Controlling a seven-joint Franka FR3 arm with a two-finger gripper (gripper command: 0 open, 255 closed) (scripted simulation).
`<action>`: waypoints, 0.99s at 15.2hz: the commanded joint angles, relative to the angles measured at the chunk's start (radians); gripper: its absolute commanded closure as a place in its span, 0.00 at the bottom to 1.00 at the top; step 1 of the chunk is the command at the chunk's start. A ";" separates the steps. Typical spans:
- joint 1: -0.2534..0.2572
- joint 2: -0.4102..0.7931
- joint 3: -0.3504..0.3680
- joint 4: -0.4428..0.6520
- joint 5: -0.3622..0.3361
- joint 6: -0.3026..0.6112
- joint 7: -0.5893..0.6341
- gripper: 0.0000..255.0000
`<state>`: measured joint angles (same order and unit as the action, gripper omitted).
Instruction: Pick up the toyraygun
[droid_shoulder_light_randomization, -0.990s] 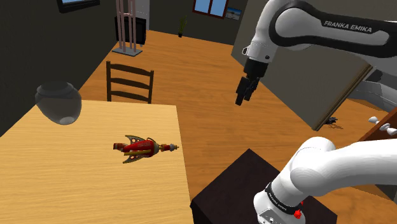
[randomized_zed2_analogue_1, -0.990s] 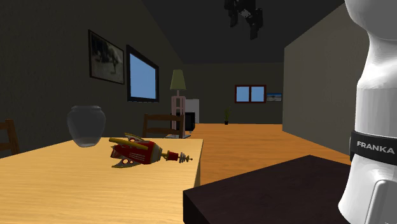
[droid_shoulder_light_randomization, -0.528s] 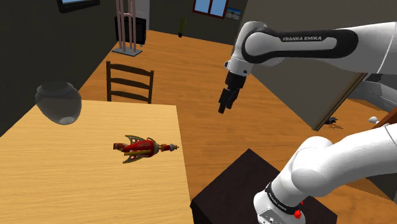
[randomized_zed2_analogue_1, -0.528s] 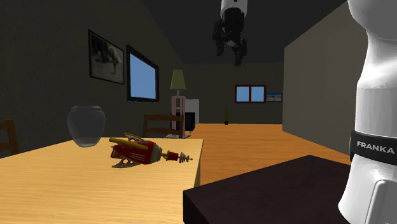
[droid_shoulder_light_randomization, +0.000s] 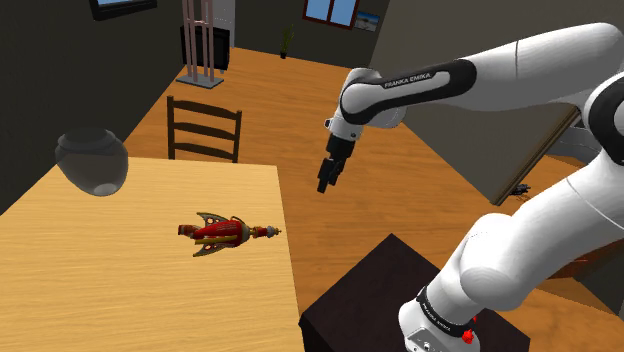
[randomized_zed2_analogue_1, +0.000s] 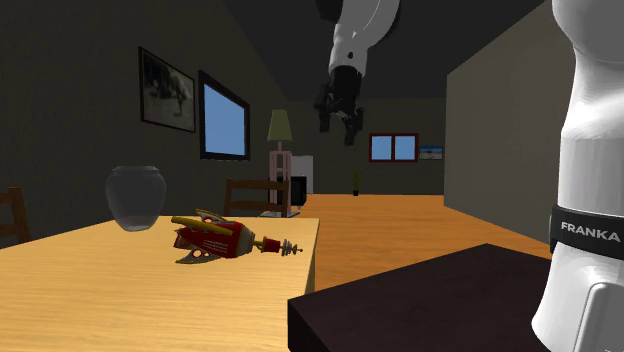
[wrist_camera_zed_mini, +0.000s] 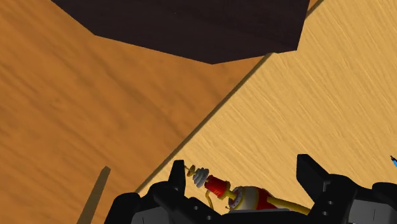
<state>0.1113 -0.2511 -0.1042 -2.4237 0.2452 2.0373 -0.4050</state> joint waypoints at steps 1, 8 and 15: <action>0.011 0.076 -0.006 0.016 0.032 0.051 -0.049 0.00; 0.039 0.355 0.005 0.137 0.164 0.173 -0.214 0.00; 0.034 0.632 0.057 0.322 0.273 0.231 -0.349 0.00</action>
<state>0.1468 0.3470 -0.0558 -2.1259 0.5049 2.2621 -0.7357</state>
